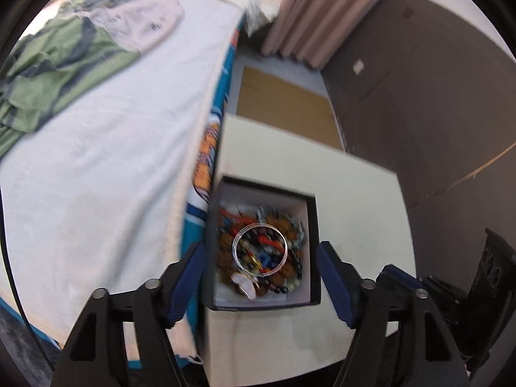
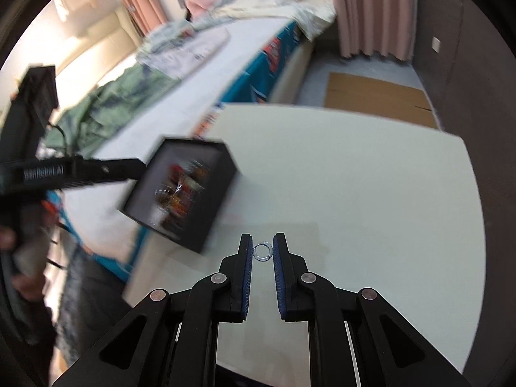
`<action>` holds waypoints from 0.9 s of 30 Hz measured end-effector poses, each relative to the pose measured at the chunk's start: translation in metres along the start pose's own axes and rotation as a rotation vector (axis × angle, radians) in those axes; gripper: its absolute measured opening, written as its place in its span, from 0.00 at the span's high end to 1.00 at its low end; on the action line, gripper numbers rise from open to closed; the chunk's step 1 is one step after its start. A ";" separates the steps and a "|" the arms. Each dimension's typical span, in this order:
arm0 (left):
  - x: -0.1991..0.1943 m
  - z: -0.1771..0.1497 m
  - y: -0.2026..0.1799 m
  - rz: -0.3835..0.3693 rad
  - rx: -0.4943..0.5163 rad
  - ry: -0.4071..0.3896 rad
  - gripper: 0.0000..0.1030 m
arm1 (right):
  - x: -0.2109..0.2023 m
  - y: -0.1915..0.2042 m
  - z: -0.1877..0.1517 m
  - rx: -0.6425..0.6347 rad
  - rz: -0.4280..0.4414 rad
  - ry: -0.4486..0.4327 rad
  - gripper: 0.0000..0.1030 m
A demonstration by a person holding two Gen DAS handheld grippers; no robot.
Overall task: Organize jewelry
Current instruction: 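Open both tools over the box to drop the hoop and ring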
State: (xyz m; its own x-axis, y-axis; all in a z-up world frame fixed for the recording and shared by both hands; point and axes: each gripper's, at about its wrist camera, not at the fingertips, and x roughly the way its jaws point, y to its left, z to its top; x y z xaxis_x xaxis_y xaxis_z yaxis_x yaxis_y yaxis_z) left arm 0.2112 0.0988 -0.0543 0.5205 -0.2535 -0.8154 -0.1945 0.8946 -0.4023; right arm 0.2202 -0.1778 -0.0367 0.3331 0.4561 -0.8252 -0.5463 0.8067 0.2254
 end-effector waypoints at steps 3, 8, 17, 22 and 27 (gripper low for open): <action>-0.011 0.003 0.009 -0.003 -0.004 -0.011 0.30 | 0.000 0.018 0.015 -0.009 0.050 -0.021 0.86; -0.026 0.003 0.022 0.019 0.000 -0.039 0.30 | 0.005 0.046 0.029 -0.031 0.109 -0.033 0.86; -0.053 -0.003 0.036 0.040 0.015 -0.104 0.22 | -0.002 0.068 0.049 0.031 0.147 -0.135 0.23; -0.063 -0.010 0.029 0.049 0.046 -0.156 0.11 | -0.014 0.064 0.042 0.056 0.131 -0.141 0.23; -0.067 -0.017 0.014 0.042 0.091 -0.179 0.08 | -0.031 0.059 0.027 0.061 0.091 -0.154 0.23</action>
State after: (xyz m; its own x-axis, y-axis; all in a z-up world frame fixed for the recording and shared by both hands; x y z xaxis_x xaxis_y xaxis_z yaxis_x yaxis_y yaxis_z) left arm 0.1590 0.1224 -0.0123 0.6546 -0.1534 -0.7402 -0.1475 0.9345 -0.3241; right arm 0.1987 -0.1342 0.0157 0.4011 0.5766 -0.7118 -0.5333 0.7787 0.3304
